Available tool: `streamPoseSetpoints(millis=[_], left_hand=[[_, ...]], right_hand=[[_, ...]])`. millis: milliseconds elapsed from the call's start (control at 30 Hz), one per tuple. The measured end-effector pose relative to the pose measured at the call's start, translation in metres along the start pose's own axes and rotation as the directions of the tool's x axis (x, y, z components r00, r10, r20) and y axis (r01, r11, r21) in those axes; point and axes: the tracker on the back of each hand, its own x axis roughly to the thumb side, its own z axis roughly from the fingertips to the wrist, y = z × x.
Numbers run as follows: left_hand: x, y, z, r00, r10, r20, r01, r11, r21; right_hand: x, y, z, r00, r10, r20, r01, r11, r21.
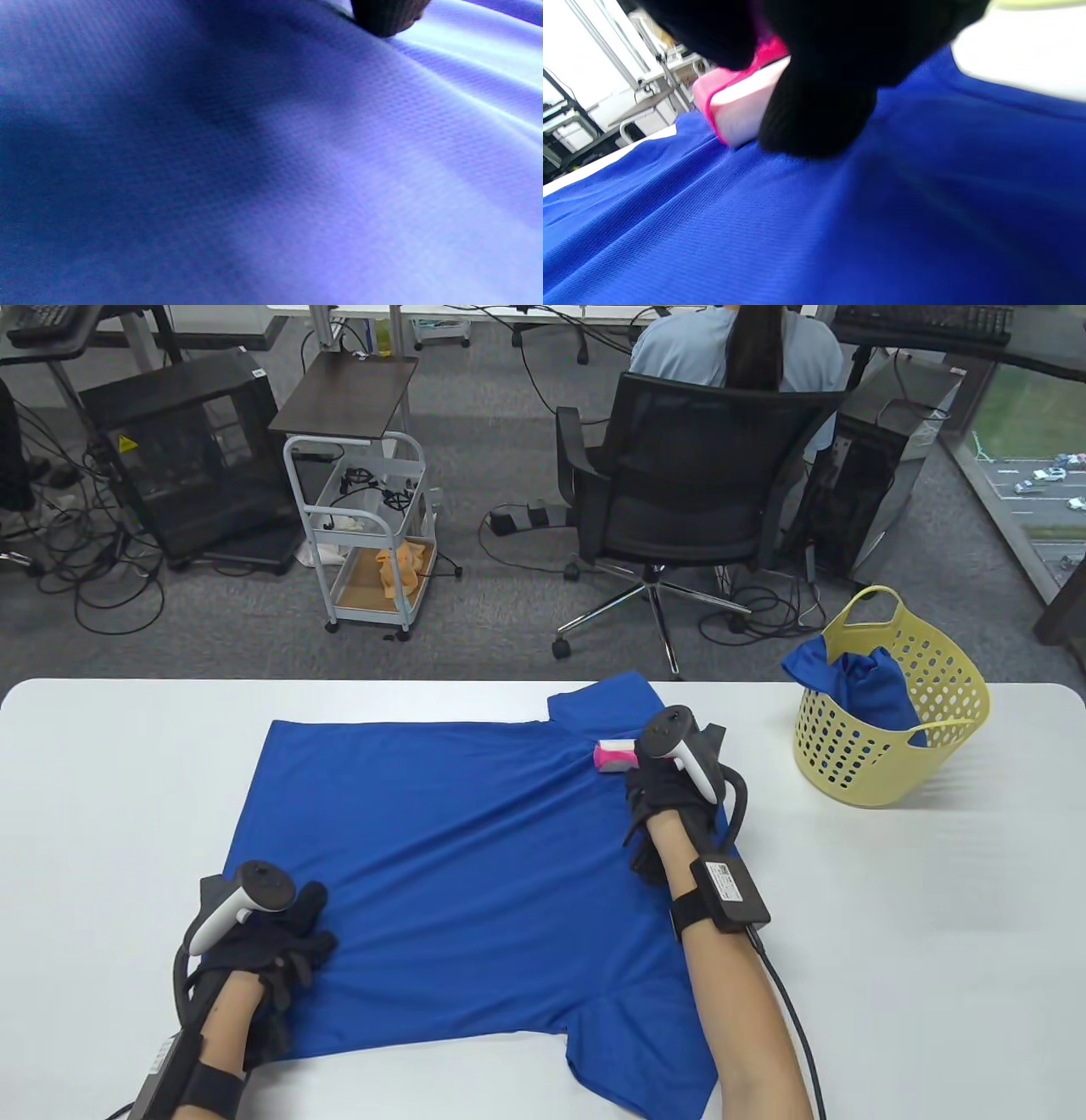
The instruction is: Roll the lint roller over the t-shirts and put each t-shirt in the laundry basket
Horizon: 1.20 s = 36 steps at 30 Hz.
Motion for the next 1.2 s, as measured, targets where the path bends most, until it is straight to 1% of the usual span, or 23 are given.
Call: streamPoseSetpoints(millis=[33,67,133,167,200,267,333,367,433,467,500,533,600,633,667,733,800,833,933,1033,1100,1133,1200], left_hand=[[0.000,0.000,0.000,1.000,-0.002,0.000,0.002,1.000,0.000],[0.000,0.000,0.000,1.000,-0.002,0.001,0.002,1.000,0.002],[0.000,0.000,0.000,1.000,-0.001,0.003,0.001,1.000,0.003],[0.000,0.000,0.000,1.000,0.000,0.003,0.000,1.000,0.002],[0.000,0.000,0.000,1.000,-0.001,0.003,0.001,1.000,0.003],[0.000,0.000,0.000,1.000,-0.007,0.001,0.007,1.000,0.004],[0.000,0.000,0.000,1.000,-0.011,0.000,0.011,1.000,0.004],[0.000,0.000,0.000,1.000,-0.011,0.000,0.011,1.000,0.004],[0.000,0.000,0.000,1.000,-0.011,0.001,0.011,1.000,0.001],[0.000,0.000,0.000,1.000,-0.012,0.002,0.012,1.000,0.001],[0.000,0.000,0.000,1.000,-0.013,0.002,0.013,1.000,0.003],[0.000,0.000,0.000,1.000,-0.012,0.002,0.012,1.000,0.004],[0.000,0.000,-0.001,1.000,-0.012,0.002,0.012,1.000,0.002],[0.000,0.000,-0.001,1.000,-0.014,0.001,0.014,1.000,0.001],[0.001,0.000,-0.001,1.000,-0.015,0.001,0.015,1.000,0.000],[0.001,0.000,-0.001,1.000,-0.015,0.000,0.015,1.000,0.000],[0.000,0.000,-0.001,1.000,-0.013,0.001,0.013,1.000,0.003],[0.000,-0.001,-0.001,1.000,-0.010,0.003,0.010,1.000,0.008],[0.000,-0.002,-0.001,1.000,-0.005,0.008,0.005,1.000,0.010],[0.000,-0.002,-0.001,1.000,-0.006,0.010,0.006,1.000,0.006],[0.000,-0.002,-0.001,1.000,-0.004,0.011,0.004,1.000,0.004],[0.000,-0.002,-0.001,1.000,-0.002,0.011,0.002,1.000,0.004],[0.000,-0.002,-0.001,1.000,-0.004,0.011,0.004,1.000,0.000]], right_hand=[[0.002,0.000,-0.007,1.000,-0.029,0.008,0.028,0.993,0.110],[0.003,0.000,-0.010,0.998,-0.061,0.018,0.058,0.989,0.139],[0.006,0.003,-0.020,0.990,-0.127,0.060,0.119,0.985,0.122],[0.006,0.003,-0.024,0.991,-0.113,0.071,0.104,0.987,0.120],[0.006,0.003,-0.028,0.994,-0.079,0.076,0.071,0.991,0.111],[0.003,0.001,-0.028,0.991,-0.093,0.101,0.088,0.994,0.060],[-0.002,-0.008,-0.015,0.973,-0.164,0.162,0.175,0.983,-0.050],[-0.004,-0.013,-0.009,0.967,-0.178,0.182,0.195,0.977,-0.082],[-0.010,-0.036,0.021,0.950,-0.157,0.269,0.205,0.965,-0.162],[-0.012,-0.043,0.033,0.951,-0.139,0.277,0.195,0.963,-0.185],[-0.014,-0.053,0.053,0.949,-0.114,0.294,0.180,0.962,-0.208],[-0.016,-0.060,0.069,0.953,-0.098,0.287,0.156,0.970,-0.188],[-0.023,-0.071,0.117,0.975,-0.041,0.221,0.056,0.997,-0.062],[-0.025,-0.072,0.129,0.978,-0.021,0.209,0.027,0.999,-0.025],[-0.027,-0.072,0.146,0.982,0.026,0.186,-0.033,0.999,0.036],[-0.034,-0.067,0.171,0.982,0.116,0.150,-0.133,0.985,0.111],[-0.038,-0.061,0.184,0.978,0.147,0.148,-0.166,0.978,0.123],[-0.042,-0.053,0.194,0.975,0.181,0.128,-0.198,0.971,0.138],[-0.051,-0.034,0.199,0.971,0.229,0.067,-0.238,0.955,0.177],[-0.059,-0.016,0.188,0.967,0.251,0.039,-0.254,0.949,0.186],[-0.062,-0.018,0.179,0.972,0.232,0.032,-0.234,0.966,0.112],[-0.064,-0.018,0.169,0.984,0.175,0.027,-0.177,0.980,0.090],[-0.061,-0.018,0.152,0.992,0.120,0.028,-0.122,0.989,0.079]])
